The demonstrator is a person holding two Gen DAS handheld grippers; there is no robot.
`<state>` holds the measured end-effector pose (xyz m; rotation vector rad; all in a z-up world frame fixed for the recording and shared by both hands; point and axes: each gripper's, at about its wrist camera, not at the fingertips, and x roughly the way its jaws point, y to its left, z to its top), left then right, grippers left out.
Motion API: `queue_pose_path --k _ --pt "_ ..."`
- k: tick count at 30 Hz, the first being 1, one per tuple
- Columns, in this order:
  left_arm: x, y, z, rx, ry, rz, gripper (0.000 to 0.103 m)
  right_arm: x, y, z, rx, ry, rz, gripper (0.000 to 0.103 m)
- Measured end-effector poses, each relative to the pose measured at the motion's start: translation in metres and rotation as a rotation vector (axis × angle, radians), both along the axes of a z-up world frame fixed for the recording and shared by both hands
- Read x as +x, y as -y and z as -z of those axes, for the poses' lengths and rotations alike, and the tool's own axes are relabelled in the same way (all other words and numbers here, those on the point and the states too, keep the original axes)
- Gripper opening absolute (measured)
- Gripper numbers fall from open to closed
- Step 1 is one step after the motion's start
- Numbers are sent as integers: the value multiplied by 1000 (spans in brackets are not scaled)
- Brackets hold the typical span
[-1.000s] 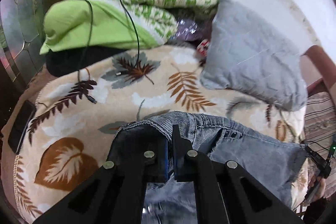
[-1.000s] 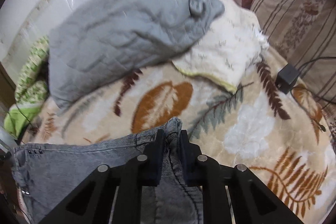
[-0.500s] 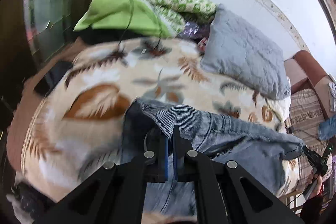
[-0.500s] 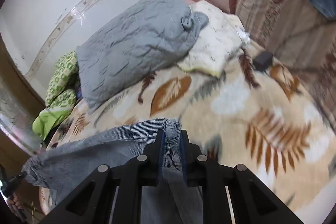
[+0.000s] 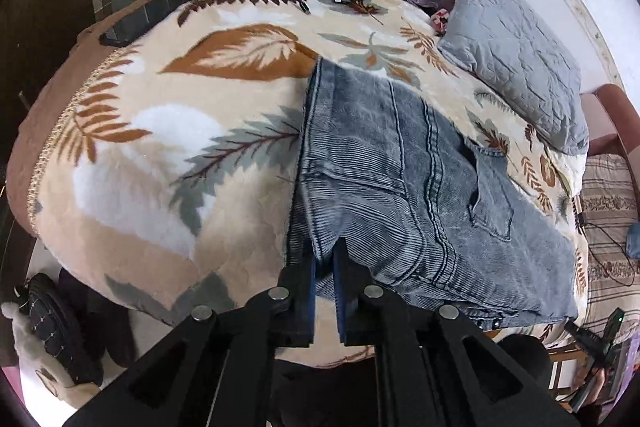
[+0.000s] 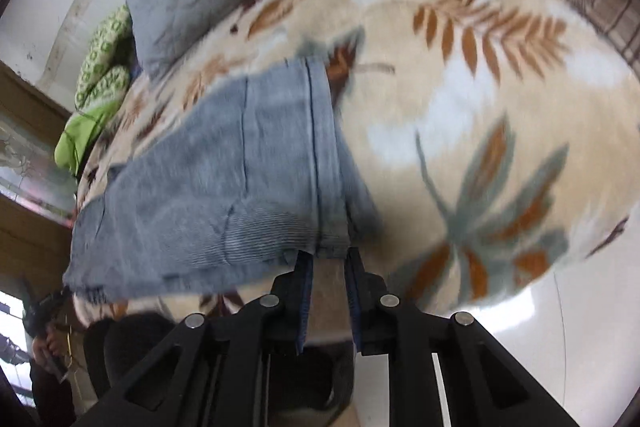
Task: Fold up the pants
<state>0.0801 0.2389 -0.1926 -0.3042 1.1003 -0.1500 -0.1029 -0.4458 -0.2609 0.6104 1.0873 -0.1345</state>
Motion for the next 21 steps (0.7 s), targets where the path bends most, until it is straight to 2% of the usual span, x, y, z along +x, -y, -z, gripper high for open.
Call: queue_pose_path --k 2,5,9,11,14,15,18,21 --pt "-4 -2 -14 40 32 -9 9 -4 0 -9 -34 17 -9 18" --pt "-12 -2 -39 156 110 -27 9 -3 3 -29 -53 82 6 18" --pt "-19 9 -65 176 178 -11 12 16 -2 -47 -58 151 24 19" --pt "-24 31 -75 175 213 43 17 32 -9 -52 -59 168 31 19" --pt "-25 76 -77 145 241 145 40 52 -15 -56 -75 190 57 19" --pt "-25 92 -75 143 243 186 43 59 -16 -56 -82 187 57 19" --pt "-25 144 -64 133 241 314 43 81 -16 -59 -116 176 52 19" --pt "-20 186 -47 119 224 397 43 95 -9 -62 -35 186 54 19"
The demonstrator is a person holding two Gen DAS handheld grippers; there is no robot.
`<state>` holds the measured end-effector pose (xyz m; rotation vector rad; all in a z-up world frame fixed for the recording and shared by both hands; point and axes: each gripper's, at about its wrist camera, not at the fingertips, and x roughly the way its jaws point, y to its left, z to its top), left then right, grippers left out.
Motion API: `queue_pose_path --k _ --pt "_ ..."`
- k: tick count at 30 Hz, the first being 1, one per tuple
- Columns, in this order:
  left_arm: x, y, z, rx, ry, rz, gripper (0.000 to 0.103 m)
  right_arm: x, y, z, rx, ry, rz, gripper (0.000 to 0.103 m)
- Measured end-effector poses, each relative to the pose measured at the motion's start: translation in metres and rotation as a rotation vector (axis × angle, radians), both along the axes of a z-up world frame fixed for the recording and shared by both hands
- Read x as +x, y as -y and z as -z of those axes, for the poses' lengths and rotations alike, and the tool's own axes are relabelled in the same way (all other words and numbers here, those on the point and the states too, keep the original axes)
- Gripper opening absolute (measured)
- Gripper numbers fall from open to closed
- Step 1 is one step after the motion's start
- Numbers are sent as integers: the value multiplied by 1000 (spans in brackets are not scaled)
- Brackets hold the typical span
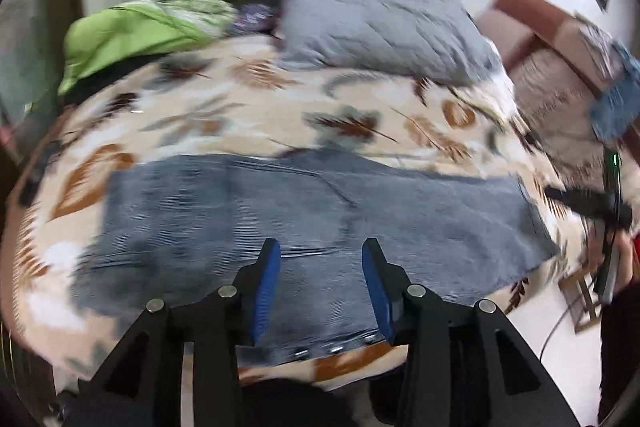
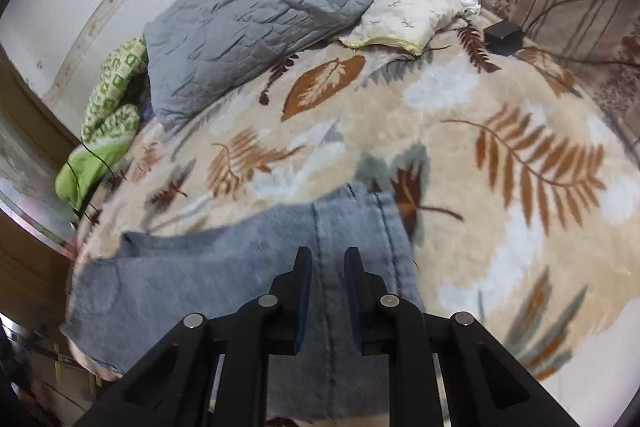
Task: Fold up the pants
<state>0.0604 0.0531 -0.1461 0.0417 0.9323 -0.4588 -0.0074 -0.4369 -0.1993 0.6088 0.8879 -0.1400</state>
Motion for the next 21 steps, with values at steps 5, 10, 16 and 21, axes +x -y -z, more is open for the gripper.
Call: queue_pose_path --k 5,10,16,21 --pt "16 31 43 35 -104 -7 43 32 -29 5 39 -38 -100 19" --pt "11 29 71 103 -181 -23 43 64 -78 23 37 -76 -216 19" --pt "-6 29 90 159 -214 -1 43 87 -107 58 -31 -211 -256 19" --pt "-14 32 93 181 -199 11 43 93 -111 57 -67 -209 -240 19"
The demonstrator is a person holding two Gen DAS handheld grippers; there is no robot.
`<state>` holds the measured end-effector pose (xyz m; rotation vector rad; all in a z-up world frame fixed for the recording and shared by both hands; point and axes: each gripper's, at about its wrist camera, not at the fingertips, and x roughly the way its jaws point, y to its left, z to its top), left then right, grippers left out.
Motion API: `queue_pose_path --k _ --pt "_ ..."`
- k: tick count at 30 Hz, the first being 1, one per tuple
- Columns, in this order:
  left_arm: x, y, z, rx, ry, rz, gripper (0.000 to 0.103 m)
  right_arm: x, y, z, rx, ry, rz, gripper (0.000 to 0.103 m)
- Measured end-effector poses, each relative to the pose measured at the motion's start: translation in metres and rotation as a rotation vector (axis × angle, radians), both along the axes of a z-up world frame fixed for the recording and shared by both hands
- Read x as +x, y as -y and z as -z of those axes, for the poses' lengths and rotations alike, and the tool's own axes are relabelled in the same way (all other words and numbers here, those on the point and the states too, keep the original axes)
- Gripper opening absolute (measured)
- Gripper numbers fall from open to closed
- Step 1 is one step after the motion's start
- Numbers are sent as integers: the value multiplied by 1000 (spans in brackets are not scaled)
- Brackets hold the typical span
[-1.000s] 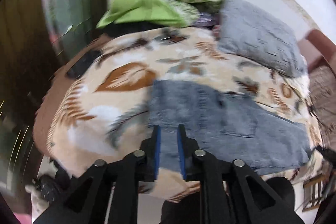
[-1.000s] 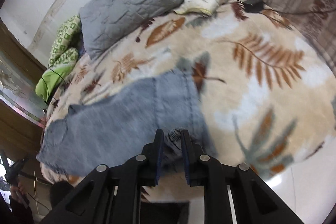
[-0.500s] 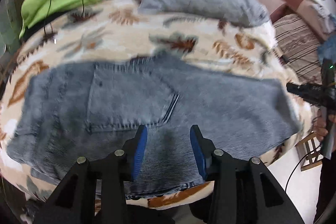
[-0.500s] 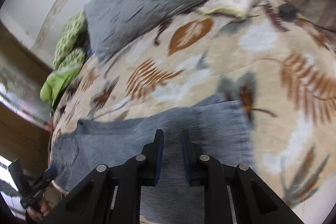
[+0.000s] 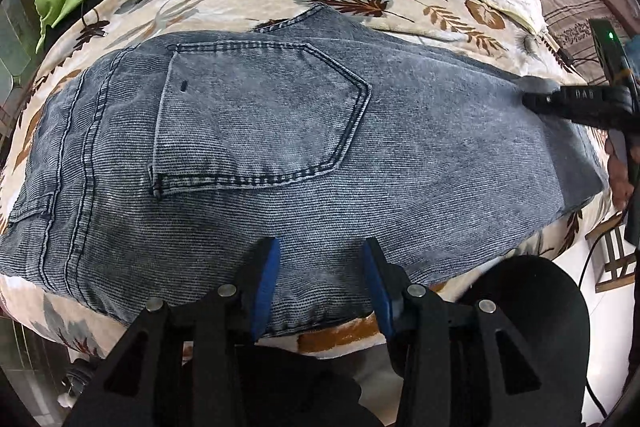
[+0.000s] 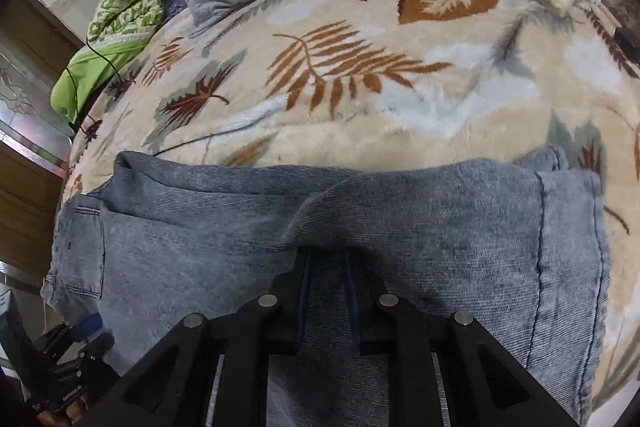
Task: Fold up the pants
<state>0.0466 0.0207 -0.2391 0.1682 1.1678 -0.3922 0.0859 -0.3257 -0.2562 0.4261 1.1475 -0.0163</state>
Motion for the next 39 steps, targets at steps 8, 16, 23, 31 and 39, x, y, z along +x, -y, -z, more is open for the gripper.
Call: queue_pose_path --k 8,16,23,31,39 --pt "2 3 2 5 13 -10 44 16 -31 -34 58 118 -110 20" --pt "2 -2 1 -18 17 -16 47 52 -59 -31 157 106 -182 71" --pt "1 3 1 -30 20 -2 62 78 -75 -18 140 3 -280 71" --pt "1 4 1 -37 22 5 65 103 -105 -6 22 -98 -461 66" --pt "4 0 1 -54 17 6 67 124 -124 2 -10 -165 -591 64"
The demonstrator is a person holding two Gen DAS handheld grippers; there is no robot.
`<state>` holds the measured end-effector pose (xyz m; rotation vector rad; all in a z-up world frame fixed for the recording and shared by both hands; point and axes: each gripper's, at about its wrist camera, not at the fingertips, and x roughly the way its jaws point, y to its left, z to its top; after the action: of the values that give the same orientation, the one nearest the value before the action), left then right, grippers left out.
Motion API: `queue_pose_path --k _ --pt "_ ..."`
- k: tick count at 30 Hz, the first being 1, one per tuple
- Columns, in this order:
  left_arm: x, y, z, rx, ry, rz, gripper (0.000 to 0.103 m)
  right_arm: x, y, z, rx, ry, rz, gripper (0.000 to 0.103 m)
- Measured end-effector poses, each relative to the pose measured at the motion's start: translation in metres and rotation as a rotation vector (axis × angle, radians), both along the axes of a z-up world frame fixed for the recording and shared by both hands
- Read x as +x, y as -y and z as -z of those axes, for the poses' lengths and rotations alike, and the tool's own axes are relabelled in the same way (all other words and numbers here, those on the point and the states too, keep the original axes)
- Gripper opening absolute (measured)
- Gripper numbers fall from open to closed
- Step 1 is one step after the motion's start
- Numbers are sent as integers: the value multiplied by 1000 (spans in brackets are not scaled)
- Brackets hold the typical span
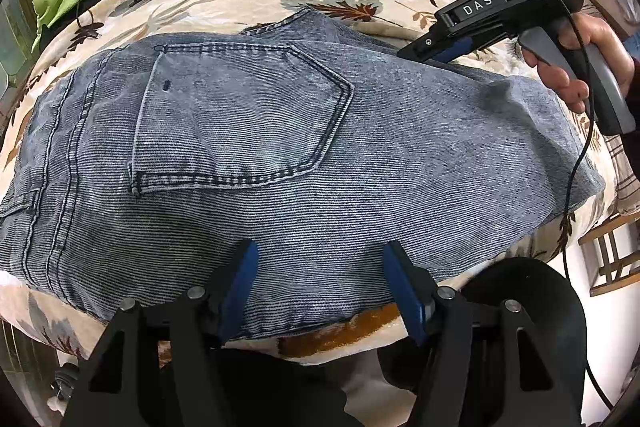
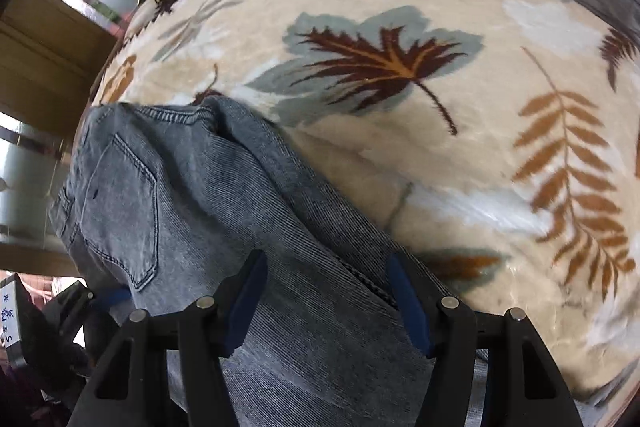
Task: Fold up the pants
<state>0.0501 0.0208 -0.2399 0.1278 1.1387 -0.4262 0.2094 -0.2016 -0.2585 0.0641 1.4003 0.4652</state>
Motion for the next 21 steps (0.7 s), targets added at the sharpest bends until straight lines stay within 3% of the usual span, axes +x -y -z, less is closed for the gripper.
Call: queue_pose_path --k 4,13,21 --pt "-1 2 0 -4 -1 2 69 -4 -7 -2 -48 9 -73 37" --pt "0 2 1 -5 -6 4 71 -23 -16 -20 -128 104 -131 8" --pt "3 0 1 -16 -18 2 71 -16 -34 -25 -209 163 -96 5"
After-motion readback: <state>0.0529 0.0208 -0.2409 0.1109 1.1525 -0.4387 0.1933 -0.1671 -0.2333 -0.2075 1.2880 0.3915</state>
